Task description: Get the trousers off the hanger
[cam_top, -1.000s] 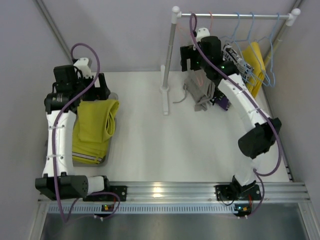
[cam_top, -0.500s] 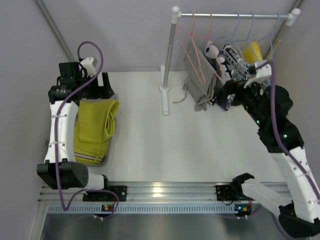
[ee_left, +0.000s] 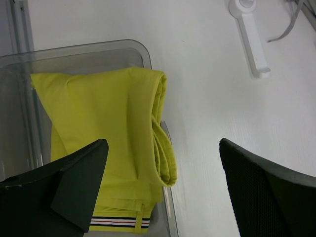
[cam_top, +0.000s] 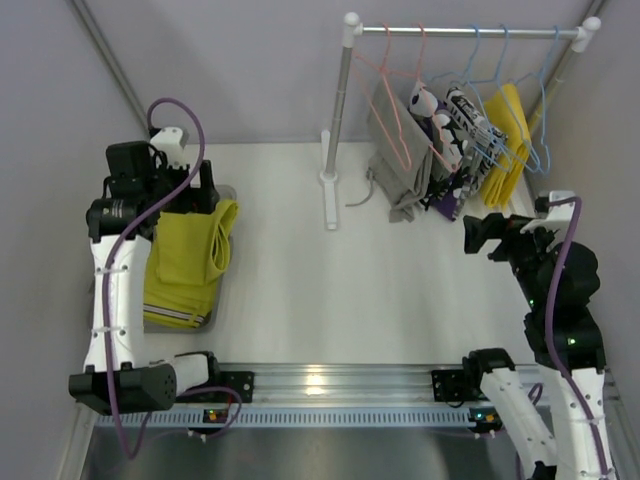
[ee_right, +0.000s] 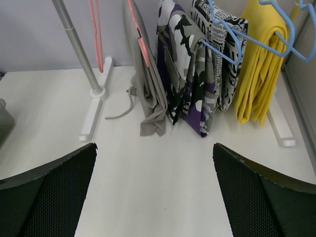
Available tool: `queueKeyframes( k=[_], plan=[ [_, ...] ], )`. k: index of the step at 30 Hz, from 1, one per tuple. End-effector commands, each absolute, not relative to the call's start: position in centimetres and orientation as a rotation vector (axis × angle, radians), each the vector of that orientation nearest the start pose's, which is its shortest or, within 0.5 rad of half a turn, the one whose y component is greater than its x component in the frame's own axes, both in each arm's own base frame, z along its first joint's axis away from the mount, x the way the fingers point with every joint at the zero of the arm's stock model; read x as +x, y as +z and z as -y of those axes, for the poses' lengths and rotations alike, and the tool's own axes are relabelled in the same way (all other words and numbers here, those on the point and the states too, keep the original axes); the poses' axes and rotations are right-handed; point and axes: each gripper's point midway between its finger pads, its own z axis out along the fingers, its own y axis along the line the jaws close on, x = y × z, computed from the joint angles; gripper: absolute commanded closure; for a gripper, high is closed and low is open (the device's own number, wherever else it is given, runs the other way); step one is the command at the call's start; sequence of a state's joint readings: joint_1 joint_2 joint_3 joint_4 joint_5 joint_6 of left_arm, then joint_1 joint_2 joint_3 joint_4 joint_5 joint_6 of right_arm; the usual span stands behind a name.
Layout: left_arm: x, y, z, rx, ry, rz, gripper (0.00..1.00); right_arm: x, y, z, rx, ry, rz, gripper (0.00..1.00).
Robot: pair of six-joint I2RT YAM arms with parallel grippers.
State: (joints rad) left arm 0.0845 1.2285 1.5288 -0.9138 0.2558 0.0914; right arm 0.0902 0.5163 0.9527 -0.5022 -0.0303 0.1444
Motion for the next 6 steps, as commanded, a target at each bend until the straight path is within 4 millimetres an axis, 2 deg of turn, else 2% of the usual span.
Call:
queueKeyframes(
  k=[1,6],
  plan=[
    [32.02,32.00,0.83,0.177,-0.128,-2.139,0.01,23.10,33.61,-3.57,0.024,0.235,-1.657,0.01],
    [31.49,32.53,0.75,0.177,-0.113,-2.116,0.01,23.14,33.83,-3.62,0.023,0.242,-1.639,0.01]
  ],
)
